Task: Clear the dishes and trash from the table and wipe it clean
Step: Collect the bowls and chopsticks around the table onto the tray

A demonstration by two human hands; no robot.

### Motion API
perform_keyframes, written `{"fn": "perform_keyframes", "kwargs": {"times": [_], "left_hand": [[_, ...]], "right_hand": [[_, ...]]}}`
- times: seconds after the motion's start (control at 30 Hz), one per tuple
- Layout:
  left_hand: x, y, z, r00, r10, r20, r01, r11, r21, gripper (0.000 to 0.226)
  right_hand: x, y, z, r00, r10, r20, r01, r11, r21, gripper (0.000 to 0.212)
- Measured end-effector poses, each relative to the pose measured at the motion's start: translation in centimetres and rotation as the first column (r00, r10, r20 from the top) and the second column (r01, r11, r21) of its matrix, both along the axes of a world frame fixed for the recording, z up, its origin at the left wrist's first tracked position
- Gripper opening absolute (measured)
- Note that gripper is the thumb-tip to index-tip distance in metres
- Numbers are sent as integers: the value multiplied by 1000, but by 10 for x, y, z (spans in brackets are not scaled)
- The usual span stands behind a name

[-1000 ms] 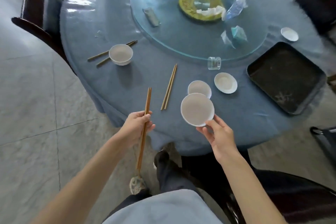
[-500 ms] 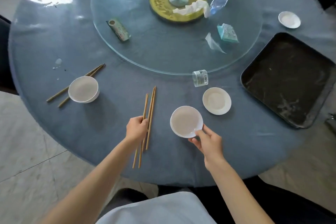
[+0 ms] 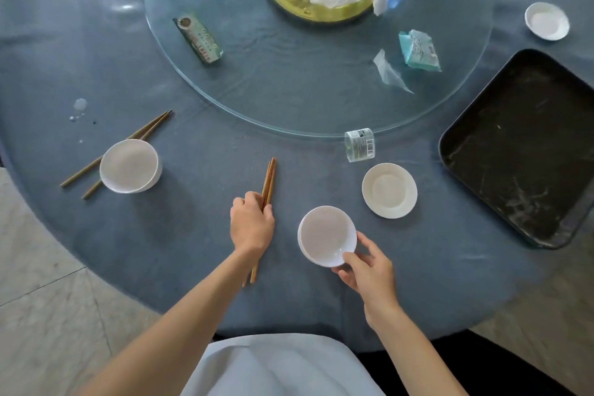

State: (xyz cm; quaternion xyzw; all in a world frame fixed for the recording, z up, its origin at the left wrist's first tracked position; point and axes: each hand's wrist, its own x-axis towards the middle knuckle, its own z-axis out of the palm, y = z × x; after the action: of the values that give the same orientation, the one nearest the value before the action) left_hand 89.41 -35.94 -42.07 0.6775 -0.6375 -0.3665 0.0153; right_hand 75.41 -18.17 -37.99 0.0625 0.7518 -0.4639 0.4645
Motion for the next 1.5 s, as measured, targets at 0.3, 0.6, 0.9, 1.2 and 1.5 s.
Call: {"fn": "perform_keyframes", "kwargs": {"times": [0.3, 0.6, 0.9, 1.2, 1.5], "left_hand": [[-17, -16, 0, 978, -89, 191, 73, 993, 89, 22], [-20, -8, -10, 902, -279, 328, 280, 959, 46, 29], [11, -22, -2, 973, -214, -81, 226, 958, 180, 16], [80, -70, 39, 862, 146, -486, -30, 971, 239, 29], [193, -177, 76, 812, 288, -508, -188, 952, 240, 36]], "right_hand": [[0, -5, -6, 999, 26, 46, -30, 996, 84, 31], [-5, -11, -10, 996, 58, 74, -65, 994, 83, 34], [-9, -17, -5, 984, 114, 134, -116, 993, 7, 55], [35, -53, 9, 989, 102, 108, -96, 994, -58, 53], [133, -145, 32, 983, 179, 35, -174, 980, -99, 50]]}}
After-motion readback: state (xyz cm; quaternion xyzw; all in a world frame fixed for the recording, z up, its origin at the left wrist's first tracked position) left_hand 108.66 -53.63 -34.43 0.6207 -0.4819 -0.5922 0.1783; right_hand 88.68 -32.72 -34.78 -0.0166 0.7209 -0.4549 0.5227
